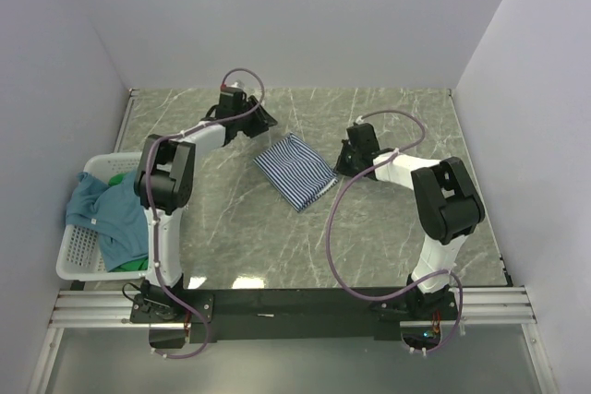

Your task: Fold and stack the tank tops

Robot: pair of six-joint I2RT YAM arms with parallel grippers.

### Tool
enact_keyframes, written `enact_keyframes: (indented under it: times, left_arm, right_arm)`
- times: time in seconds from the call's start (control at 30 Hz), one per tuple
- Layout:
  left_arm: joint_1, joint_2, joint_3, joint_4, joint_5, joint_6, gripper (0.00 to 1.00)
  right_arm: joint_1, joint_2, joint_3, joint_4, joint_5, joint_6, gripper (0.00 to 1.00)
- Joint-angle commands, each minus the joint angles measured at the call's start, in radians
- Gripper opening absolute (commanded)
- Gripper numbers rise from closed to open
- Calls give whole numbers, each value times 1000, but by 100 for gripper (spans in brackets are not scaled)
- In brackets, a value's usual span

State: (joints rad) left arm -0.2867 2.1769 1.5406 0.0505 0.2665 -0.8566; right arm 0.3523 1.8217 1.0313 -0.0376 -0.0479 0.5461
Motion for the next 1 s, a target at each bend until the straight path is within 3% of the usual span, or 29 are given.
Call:
enact_keyframes:
  times: [0.0, 0.13, 0.23, 0.27, 0.37, 0.47, 0.67, 0.97]
  left_arm:
    - [20, -150, -23, 71, -41, 2, 47]
    - [20, -268, -91, -40, -150, -50, 40]
    - [8, -325, -172, -92, -167, -103, 19]
    - [-2, -338, -197, -86, -167, -111, 11]
    - [-40, -377, -289, -62, -179, -137, 1]
    - [-74, -376, -344, -11, -168, -162, 1]
    - [-112, -318, -389, 20, -177, -203, 1]
    - [-114, -247, -401, 14, -210, -211, 1]
  right_arm:
    - [-12, -41, -11, 15, 16, 14, 0]
    - [-27, -85, -34, 1, 33, 43, 28]
    - [-30, -148, -48, -31, 54, 48, 40]
    - [-30, -168, -47, -38, 71, 51, 41]
    - [-15, -234, -40, -13, 49, 52, 41]
    - [17, -216, 36, -1, -49, 37, 41]
    - [74, -26, 243, 34, -251, 20, 40]
    - [62, 290, 453, 61, -348, 74, 38]
